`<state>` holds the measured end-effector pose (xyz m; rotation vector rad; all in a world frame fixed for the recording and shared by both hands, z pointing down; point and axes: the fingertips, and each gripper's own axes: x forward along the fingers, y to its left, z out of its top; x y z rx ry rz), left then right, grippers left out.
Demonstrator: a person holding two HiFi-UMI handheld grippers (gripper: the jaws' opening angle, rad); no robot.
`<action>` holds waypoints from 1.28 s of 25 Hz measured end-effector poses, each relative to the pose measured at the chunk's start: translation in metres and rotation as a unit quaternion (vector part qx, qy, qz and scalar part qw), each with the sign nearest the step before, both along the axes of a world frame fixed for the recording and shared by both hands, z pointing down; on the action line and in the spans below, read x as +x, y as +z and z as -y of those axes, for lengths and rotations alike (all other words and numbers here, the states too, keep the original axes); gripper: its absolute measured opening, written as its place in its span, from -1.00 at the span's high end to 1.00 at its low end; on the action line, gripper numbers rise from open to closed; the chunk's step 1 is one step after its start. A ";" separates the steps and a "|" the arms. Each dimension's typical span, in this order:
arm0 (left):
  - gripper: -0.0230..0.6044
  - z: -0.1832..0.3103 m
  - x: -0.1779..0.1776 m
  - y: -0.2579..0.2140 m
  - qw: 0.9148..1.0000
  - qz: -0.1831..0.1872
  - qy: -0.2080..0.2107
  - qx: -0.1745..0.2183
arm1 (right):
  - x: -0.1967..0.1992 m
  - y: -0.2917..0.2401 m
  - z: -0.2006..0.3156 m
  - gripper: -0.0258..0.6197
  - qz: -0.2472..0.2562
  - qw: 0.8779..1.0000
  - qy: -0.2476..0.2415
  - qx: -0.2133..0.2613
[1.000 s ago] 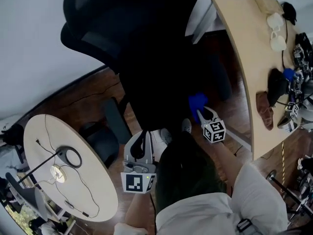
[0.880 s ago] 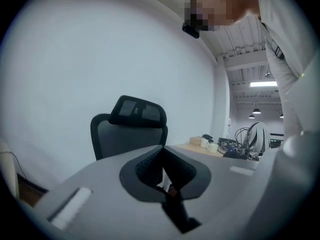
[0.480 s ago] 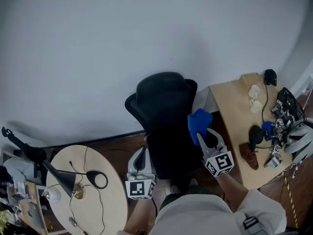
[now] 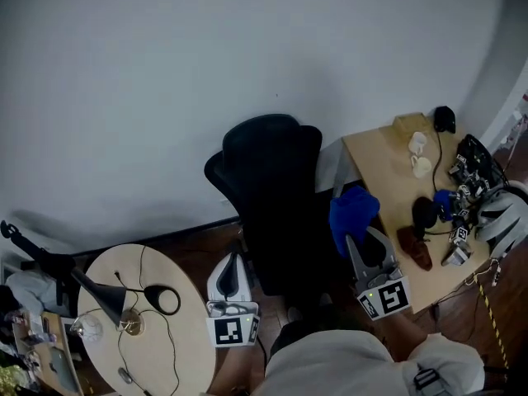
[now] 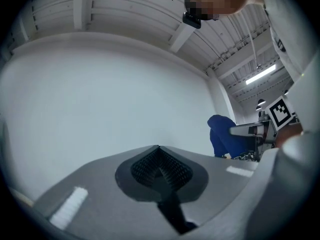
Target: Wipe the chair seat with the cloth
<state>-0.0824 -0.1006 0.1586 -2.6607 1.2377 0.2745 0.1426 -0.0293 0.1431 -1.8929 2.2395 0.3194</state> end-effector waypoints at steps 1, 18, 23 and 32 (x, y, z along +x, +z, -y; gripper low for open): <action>0.93 -0.005 0.001 0.002 1.000 0.000 0.005 -0.003 | 0.000 0.003 -0.006 0.63 0.003 1.000 0.002 -0.001; 0.92 -0.332 0.033 -0.005 0.998 -0.004 0.014 0.057 | 0.005 0.018 -0.345 0.63 -0.001 0.997 -0.040 0.059; 0.92 -0.434 0.047 0.020 0.998 0.051 0.014 0.018 | 0.018 0.035 -0.435 0.63 0.018 0.998 -0.056 0.037; 0.92 -0.525 0.049 -0.002 0.999 0.017 0.023 0.045 | 0.012 0.027 -0.528 0.63 0.019 0.996 -0.068 0.057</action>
